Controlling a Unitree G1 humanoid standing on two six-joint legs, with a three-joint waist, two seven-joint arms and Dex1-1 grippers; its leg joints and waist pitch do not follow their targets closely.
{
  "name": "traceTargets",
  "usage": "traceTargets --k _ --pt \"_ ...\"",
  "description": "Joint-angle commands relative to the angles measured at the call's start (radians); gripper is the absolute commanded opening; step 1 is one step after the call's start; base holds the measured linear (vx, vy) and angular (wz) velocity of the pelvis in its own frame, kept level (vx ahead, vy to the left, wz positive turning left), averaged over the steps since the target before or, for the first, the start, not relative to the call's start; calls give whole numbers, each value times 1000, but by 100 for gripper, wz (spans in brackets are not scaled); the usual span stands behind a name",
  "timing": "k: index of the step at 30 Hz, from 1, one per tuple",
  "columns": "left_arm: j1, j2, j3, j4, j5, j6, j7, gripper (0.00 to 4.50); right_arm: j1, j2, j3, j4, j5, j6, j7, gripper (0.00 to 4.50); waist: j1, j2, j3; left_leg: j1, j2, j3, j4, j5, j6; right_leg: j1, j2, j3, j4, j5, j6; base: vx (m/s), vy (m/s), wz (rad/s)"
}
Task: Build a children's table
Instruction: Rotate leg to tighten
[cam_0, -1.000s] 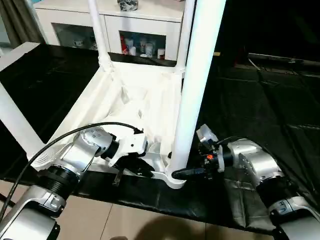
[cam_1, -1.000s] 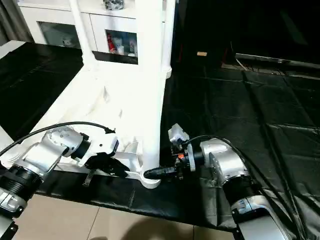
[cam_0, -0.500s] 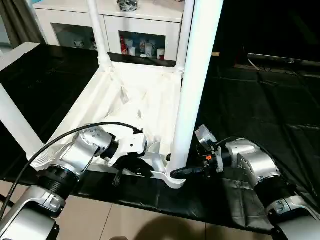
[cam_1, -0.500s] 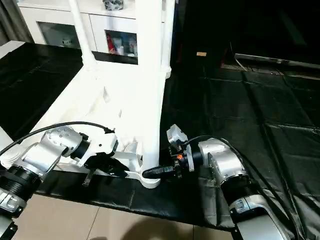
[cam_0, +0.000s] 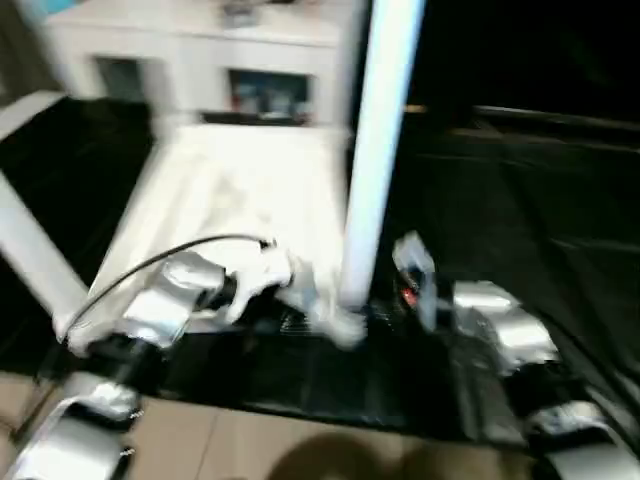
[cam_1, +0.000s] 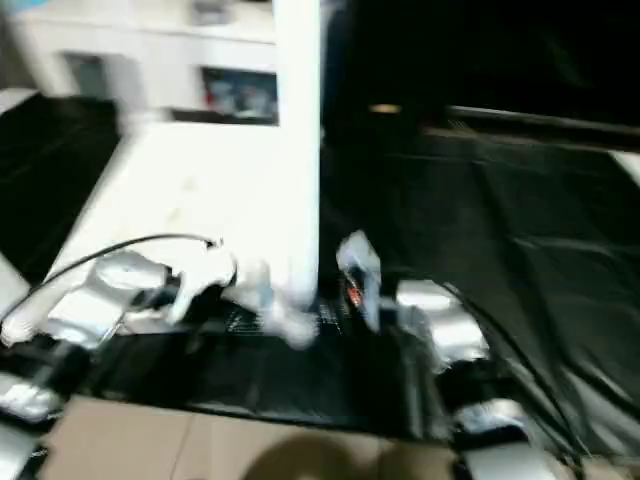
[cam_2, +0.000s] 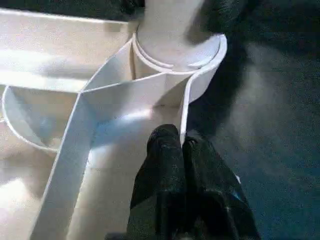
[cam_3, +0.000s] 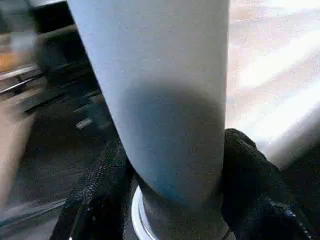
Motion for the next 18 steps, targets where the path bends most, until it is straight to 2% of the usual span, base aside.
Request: traceTargets --k 1,2,3,4,5,6,7,8,9,10,12,13,14,16,18 --pt "-24 -73 -17 -13 -40 12 35 0 -16 69 48 38 -21 24 -74 211 -2 -11 -54 -26 -27 5 -70 -259 7 61 -43 17 -111 -650 -27 0 0 0" --pt "-33 -92 -6 -3 -40 24 69 0 -29 88 41 53 -27 28 -123 210 -4 -6 -57 -24 -26 3 -71 -262 10 61 -44 15 -113 -649 -25 0 0 0" --pt "-39 -110 4 2 -40 39 97 0 -42 108 35 66 -35 33 -175 209 -16 -7 -55 -26 -27 2 -71 -266 15 58 -42 13 -116 -638 -27 0 0 0" --pt "-50 -144 21 9 -37 66 152 0 -70 149 16 93 -45 44 -276 205 -28 -9 -53 -19 -31 -3 -69 -296 16 50 -38 5 -122 -657 -29 0 0 0" --pt "-52 -150 24 10 -36 71 162 0 -74 156 12 98 -46 46 -293 205 -32 -8 -54 -17 -32 -3 -68 -303 20 50 -38 3 -124 -658 -31 0 0 0" --pt "-52 -150 24 10 -36 71 162 0 -74 156 12 98 -46 46 -293 204 -36 -6 -55 -19 -30 -5 -68 -307 22 53 -39 1 -124 -651 -34 0 0 0" --pt "-61 -174 37 21 -32 82 209 0 -95 181 2 118 -55 48 -359 204 -40 -4 -56 -25 -26 -9 -73 -309 31 61 -41 -3 -125 -626 -39 0 0 0" --pt "-74 -199 54 37 -25 86 266 0 -113 207 -5 134 -68 44 -423 202 -45 -4 -54 -28 -23 -13 -77 -322 30 62 -41 -8 -124 -608 -46 0 0 0" --pt "-74 -199 54 37 -25 86 266 0 -113 207 -5 134 -68 44 -423 202 -47 -1 -53 -26 -22 -14 -77 -332 29 60 -40 -10 -126 -606 -47 0 0 0" --pt "-83 -218 66 51 -19 82 311 0 -123 226 -10 143 -76 38 -461 202 -49 -6 -57 -20 -22 -13 -76 -341 32 60 -43 -12 -129 -590 -52 0 0 0" --pt "-90 -230 74 62 -15 74 344 0 -128 241 -10 145 -81 36 -483 202 -48 -3 -57 -18 -20 -12 -78 -330 36 59 -43 -7 -124 -547 -74 0 0 0" --pt "-94 -237 78 68 -11 68 361 0 -128 247 -8 144 -85 32 -486 202 -44 -8 -58 -17 -19 -10 -80 -321 43 58 -45 -3 -120 -525 -88 0 0 0" --pt "-94 -232 77 69 -8 59 360 0 -118 246 -4 132 -81 28 -463 202 -43 -7 -59 -19 -17 -9 -81 -309 49 60 -45 3 -114 -493 -103 0 0 0" --pt "-92 -226 76 68 -5 56 356 0 -110 242 -1 123 -80 23 -447 253 -40 -10 -60 -22 -17 -5 -82 -279 56 62 -45 11 -106 -441 -126 0 0 0" --pt "-86 -210 72 58 0 51 340 0 -97 235 -5 109 -72 13 -422 269 -36 -11 -61 -21 -17 -2 -81 -258 60 62 -46 15 -102 -426 -136 0 0 0"
